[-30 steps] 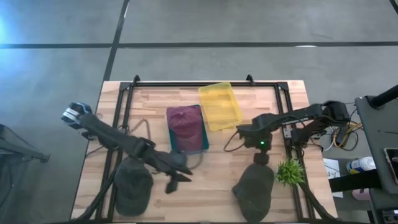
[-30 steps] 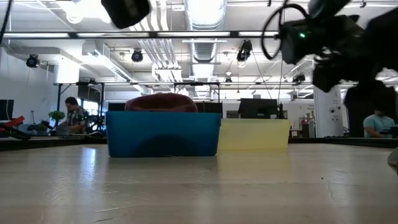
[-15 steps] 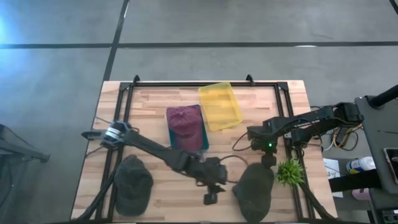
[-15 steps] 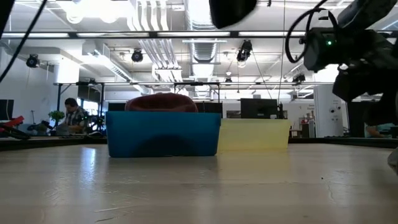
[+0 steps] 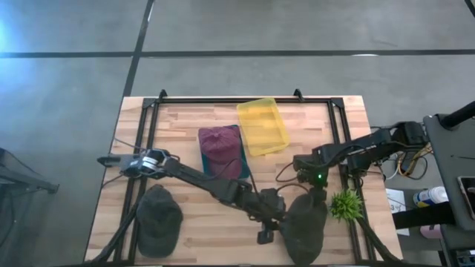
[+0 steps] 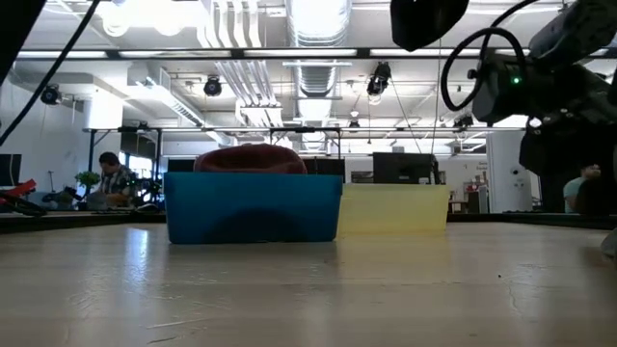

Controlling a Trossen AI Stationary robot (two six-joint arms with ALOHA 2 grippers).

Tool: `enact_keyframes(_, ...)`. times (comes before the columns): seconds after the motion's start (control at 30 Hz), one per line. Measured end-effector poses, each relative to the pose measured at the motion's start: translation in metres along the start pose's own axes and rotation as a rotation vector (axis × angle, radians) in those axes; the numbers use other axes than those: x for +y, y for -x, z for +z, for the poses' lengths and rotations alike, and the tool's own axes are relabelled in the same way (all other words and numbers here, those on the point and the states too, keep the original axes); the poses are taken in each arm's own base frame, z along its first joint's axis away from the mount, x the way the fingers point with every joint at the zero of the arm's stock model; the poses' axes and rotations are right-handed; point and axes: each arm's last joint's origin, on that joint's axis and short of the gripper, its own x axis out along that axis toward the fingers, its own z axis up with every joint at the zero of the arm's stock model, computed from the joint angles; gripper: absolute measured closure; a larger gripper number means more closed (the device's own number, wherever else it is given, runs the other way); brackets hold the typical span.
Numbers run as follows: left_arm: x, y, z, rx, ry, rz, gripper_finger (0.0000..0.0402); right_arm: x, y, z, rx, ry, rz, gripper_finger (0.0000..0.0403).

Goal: Pick & Place hat
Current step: Put the right black cap into the yellow bin

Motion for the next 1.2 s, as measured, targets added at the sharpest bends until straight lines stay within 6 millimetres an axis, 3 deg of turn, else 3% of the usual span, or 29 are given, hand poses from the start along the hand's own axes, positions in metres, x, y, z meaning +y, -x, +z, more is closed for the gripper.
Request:
enact_keyframes(0.4,0.012,-0.008,-0.018,0.104,0.02,0.048,0.0275,0.015,-0.022,0.014,0.045,0.098,0.204,0.0046)
enact_keyframes(0.67,0.013,0.001,-0.019,0.149,0.013,0.119,0.0275,0.019,-0.022,0.018,0.058,0.125,0.29,0.0145)
enact_keyframes(0.83,0.009,0.021,-0.009,0.108,-0.011,0.206,0.0275,0.02,-0.022,0.019,0.057,0.141,0.302,0.0246)
enact_keyframes(1.0,0.002,0.055,0.003,0.078,-0.029,0.313,0.0275,0.026,-0.017,0.02,0.038,0.18,0.329,0.0364)
enact_keyframes(1.2,-0.015,0.111,0.006,0.092,0.012,0.477,0.0275,0.056,0.014,0.023,-0.153,0.259,0.308,0.0389)
